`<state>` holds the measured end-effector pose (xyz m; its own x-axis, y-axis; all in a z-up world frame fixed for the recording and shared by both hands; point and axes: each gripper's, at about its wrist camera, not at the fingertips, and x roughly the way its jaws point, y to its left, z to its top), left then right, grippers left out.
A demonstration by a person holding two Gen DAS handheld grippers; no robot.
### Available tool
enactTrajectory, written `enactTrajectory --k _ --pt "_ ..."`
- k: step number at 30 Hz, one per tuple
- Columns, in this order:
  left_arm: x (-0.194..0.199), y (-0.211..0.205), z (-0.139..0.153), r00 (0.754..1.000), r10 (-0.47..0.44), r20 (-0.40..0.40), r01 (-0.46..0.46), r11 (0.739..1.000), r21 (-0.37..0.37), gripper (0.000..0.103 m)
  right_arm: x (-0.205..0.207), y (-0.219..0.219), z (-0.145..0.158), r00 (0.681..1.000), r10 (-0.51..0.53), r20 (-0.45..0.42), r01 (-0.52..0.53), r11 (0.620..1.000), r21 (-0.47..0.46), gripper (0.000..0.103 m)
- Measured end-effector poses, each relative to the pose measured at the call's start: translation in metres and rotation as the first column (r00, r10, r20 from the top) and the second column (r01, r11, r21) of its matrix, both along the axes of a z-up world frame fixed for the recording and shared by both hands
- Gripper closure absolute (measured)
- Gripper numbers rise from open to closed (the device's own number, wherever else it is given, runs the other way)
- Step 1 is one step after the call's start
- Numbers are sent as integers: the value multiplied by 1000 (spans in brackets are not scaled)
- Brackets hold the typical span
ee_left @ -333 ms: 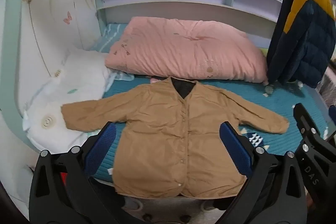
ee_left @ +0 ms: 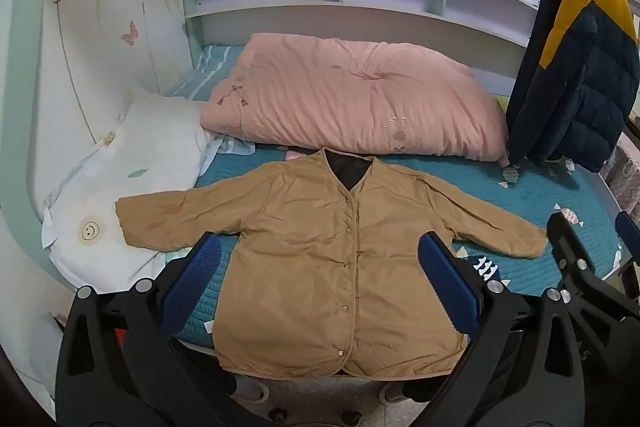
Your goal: Fold large clothes
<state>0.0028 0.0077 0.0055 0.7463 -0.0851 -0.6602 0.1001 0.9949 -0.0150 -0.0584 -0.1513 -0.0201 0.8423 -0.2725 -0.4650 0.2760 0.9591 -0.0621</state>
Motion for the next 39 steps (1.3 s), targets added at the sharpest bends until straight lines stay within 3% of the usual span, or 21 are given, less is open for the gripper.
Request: enactTrajectory --k 11,39 --pt "-11 -5 4 1000 -3 24 2 1000 29 5 -2 8 3 1000 10 7 -10 1000 4 7" --pt "-9 -2 4 1000 -16 2 15 1000 22 5 0 6 0 1000 7 -15 -7 1000 22 7"
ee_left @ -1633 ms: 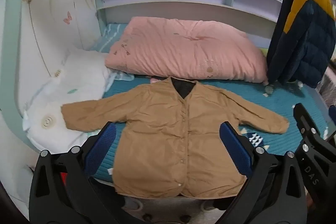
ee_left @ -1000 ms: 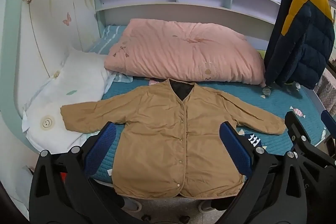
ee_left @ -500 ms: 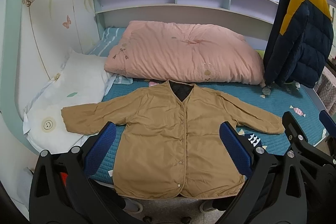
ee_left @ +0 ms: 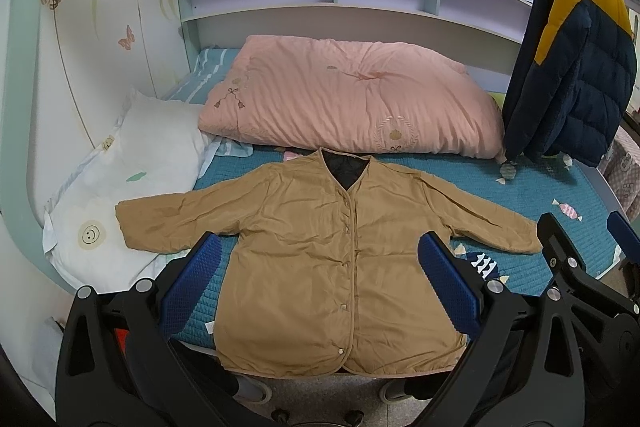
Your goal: Fold large clothes
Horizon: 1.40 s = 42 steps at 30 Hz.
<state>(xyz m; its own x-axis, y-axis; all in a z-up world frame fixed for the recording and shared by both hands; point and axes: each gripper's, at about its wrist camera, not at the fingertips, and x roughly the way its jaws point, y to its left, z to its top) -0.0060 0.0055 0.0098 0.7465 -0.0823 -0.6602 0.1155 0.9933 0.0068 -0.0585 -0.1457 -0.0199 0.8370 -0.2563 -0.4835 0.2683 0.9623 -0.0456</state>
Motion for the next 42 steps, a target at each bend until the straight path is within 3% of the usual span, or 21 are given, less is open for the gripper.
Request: enactTrajectory --k 28,42 --pt "14 8 -16 998 -13 -57 11 999 -31 5 11 2 -9 999 1 -40 0 1000 4 7" --pt "48 44 -44 990 -4 -142 -6 998 -69 5 45 35 -30 989 28 -144 -30 999 -12 7"
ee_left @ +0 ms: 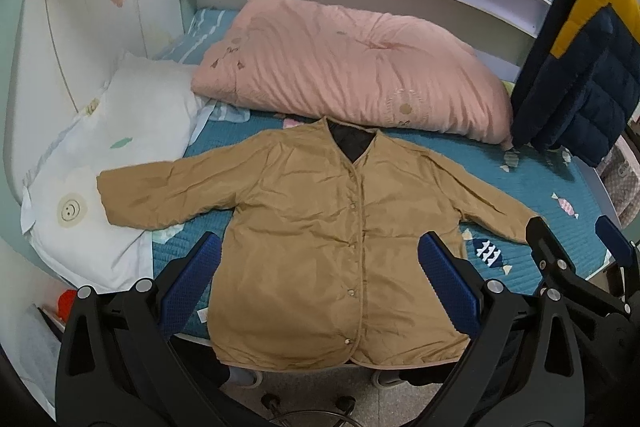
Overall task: Fold large clothes
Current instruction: 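Grasp the tan jacket's sleeve cuff with the left gripper and lift it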
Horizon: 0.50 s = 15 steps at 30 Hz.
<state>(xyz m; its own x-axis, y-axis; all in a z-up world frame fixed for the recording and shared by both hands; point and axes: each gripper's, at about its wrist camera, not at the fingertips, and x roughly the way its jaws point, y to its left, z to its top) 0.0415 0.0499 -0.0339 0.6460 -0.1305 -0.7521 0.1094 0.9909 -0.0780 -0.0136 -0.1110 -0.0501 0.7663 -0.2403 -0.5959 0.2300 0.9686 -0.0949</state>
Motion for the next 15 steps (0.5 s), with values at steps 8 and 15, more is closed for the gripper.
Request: enactTrajectory --k 8,15 --pt "31 45 -31 994 58 -94 -60 998 -18 5 37 39 -23 993 68 -94 -68 998 2 7" --pt "62 108 -60 973 161 -167 -165 986 -7 5 84 86 -51 965 185 -188 -171 981 90 7"
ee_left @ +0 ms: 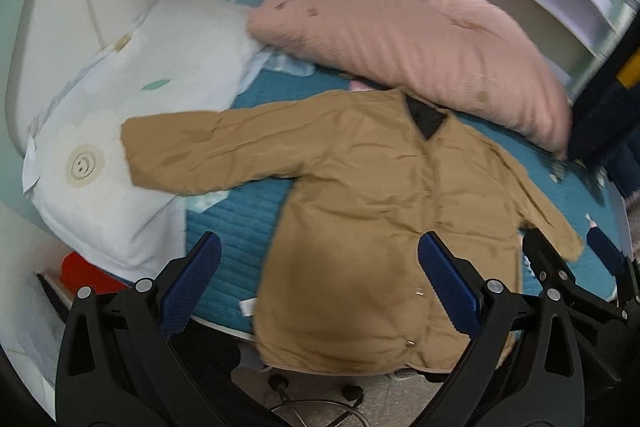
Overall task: Fold large clothes
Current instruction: 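Grasp the tan jacket's sleeve cuff with the left gripper and lift it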
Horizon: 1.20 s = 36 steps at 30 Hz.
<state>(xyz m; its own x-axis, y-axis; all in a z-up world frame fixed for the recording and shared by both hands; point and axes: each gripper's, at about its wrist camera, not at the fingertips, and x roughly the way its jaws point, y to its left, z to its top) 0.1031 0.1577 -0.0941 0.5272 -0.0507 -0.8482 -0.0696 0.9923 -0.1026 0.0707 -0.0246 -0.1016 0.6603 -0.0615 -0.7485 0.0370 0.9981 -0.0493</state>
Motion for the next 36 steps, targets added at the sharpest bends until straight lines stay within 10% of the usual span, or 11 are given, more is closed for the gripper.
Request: enactTrajectory --k 12,20,26,36 --pt "48 137 -44 973 232 -8 -231 969 -91 5 108 100 -60 963 202 -178 -176 973 151 11" --pt "70 240 -75 879 473 -59 -457 803 -382 5 191 124 -106 919 236 -316 -156 953 258 66" --pt "107 263 -90 906 415 -83 -423 895 -141 5 233 136 -137 901 227 -371 -135 957 257 93" --pt "139 290 -119 908 397 -135 -398 917 14 5 288 147 -234 797 211 -566 -31 950 311 103"
